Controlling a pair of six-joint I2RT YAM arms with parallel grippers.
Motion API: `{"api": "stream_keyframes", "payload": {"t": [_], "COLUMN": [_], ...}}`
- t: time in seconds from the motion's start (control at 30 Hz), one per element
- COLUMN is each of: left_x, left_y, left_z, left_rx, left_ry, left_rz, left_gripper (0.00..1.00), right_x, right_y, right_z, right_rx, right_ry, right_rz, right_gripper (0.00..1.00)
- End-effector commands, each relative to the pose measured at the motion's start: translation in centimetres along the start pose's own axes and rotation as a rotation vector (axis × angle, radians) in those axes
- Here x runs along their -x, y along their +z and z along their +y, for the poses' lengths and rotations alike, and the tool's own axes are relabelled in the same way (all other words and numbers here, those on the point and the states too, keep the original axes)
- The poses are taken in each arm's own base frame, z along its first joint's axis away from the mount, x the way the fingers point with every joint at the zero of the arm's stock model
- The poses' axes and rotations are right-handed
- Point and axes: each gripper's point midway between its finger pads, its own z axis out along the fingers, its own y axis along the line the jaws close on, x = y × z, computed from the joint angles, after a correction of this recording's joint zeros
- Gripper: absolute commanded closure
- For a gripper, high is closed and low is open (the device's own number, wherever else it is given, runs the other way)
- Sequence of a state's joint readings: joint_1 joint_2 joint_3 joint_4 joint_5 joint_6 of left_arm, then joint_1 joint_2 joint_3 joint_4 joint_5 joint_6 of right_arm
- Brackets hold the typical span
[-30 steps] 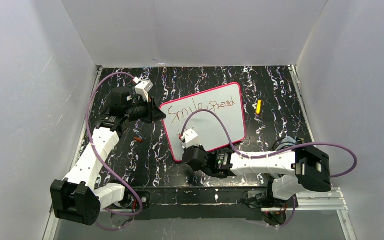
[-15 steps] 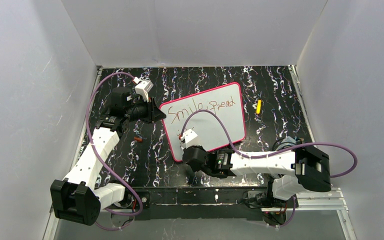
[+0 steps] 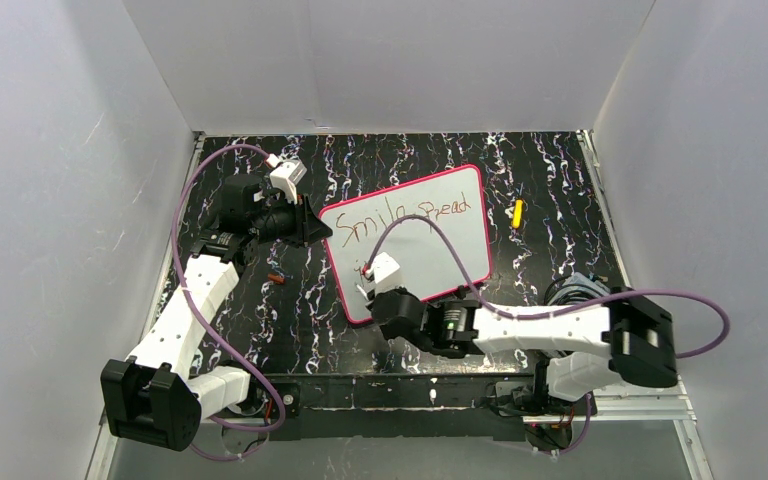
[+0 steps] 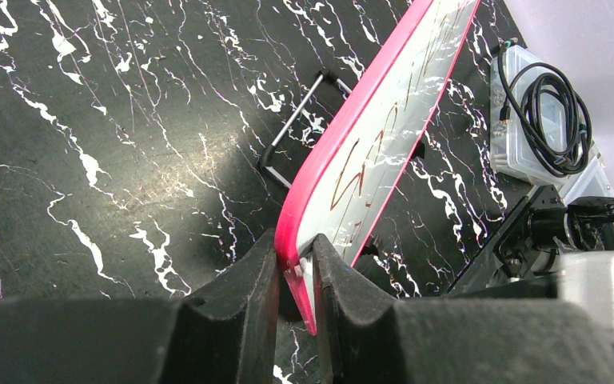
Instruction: Write a sentence on the whiteboard
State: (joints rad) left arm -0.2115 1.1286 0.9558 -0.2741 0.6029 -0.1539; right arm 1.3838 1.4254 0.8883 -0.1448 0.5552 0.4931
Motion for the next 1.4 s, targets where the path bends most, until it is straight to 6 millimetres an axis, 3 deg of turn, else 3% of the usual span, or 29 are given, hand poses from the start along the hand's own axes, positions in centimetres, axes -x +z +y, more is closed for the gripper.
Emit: {"api": "stream_keyframes", "payload": {"t": [0.0,0.17,0.37,0.5,1.1,1.37], "left_x": [0.9,0.8,0.8,0.8,0.8,0.8], "left_y": [-0.5,-0.5,-0.5,-0.5,-0.4,-0.4], "left_z": [-0.6,-0.6,-0.6,-0.6,-0.6,-0.5], "left_rx": [-0.009,-0.011,-0.011,-0.011,-0.012,-0.010], "left_ry": [0.045,0.045,0.045,0.044,0.042,0.042], "left_rz": [-0.033,-0.033,-0.032,-0.031,-0.028,-0.029], "left_gripper": [1.00,1.00,1.00,1.00,1.00,1.00], "right_x": [3.8,1.7,0.1,-0.9,-1.4,-1.1], "right_y": [-2.4,-2.5,-2.7,-2.4,-0.5,-0.8], "right_z": [-1.2,-4.6,-6.5,-6.9,-8.0,-8.3], "right_rx": [-0.022,-0.160,-0.213,-0.222,-0.224,-0.234], "right_ry": [0.086,0.072,0.095,0.103,0.108,0.110], "right_rz": [-0.165,-0.093,-0.050,-0.026,0.027,0.019], "right_gripper": [0.99,0.99,0.99,0.99,0.99,0.99]}}
